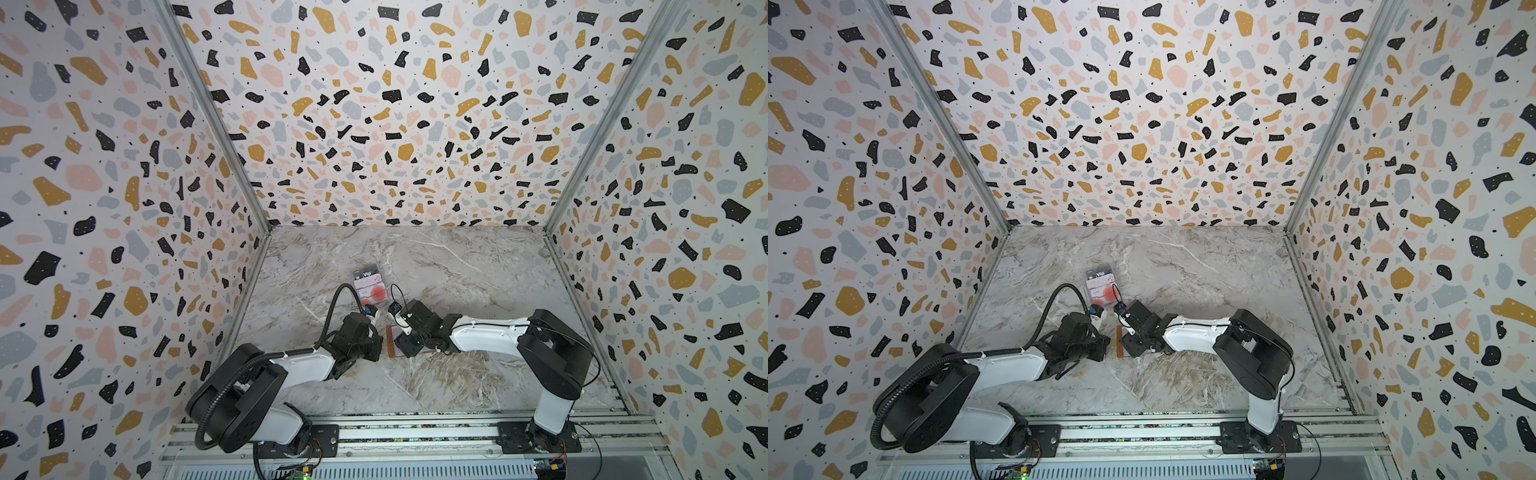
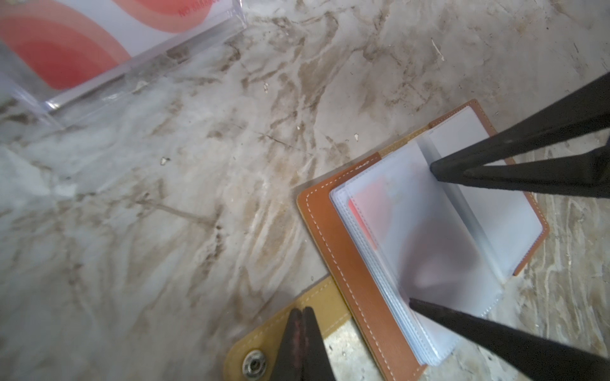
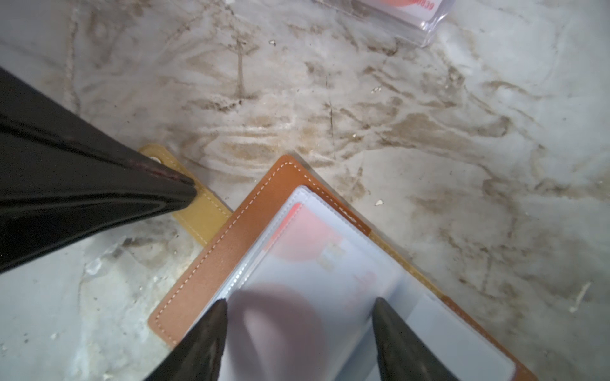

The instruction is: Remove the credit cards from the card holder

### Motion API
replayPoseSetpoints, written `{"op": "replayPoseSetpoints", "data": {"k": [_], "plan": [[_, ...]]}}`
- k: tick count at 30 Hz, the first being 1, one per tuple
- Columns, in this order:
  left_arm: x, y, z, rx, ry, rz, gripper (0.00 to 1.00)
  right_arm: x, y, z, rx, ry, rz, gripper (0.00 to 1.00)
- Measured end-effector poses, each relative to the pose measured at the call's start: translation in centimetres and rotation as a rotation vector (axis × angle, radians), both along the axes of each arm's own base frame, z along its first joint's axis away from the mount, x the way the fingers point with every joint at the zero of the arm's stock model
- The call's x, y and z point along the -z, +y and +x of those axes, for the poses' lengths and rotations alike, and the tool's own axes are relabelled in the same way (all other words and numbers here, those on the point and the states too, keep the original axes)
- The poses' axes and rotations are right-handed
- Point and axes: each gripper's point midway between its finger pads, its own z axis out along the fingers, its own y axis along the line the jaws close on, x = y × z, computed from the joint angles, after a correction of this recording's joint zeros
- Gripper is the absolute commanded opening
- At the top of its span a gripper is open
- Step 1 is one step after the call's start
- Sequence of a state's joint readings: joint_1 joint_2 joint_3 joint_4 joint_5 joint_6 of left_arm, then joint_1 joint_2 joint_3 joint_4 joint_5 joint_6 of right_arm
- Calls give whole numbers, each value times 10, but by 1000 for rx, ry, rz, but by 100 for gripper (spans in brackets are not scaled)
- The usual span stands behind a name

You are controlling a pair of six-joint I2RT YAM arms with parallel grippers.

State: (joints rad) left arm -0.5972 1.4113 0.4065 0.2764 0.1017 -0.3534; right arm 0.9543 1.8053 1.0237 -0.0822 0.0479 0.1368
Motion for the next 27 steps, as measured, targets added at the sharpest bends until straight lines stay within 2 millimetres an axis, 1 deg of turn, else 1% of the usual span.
{"op": "replayPoseSetpoints", "data": {"k": [3, 16, 27], "plan": [[0, 0, 1, -2, -2, 1, 3, 0, -1, 0, 4, -6, -7, 63], [0, -1, 2, -3, -5, 2, 3, -3, -14, 11, 55, -55, -73, 58], [0, 0, 2, -3, -3, 4, 3, -6, -39, 18, 111, -65, -136, 55]]}}
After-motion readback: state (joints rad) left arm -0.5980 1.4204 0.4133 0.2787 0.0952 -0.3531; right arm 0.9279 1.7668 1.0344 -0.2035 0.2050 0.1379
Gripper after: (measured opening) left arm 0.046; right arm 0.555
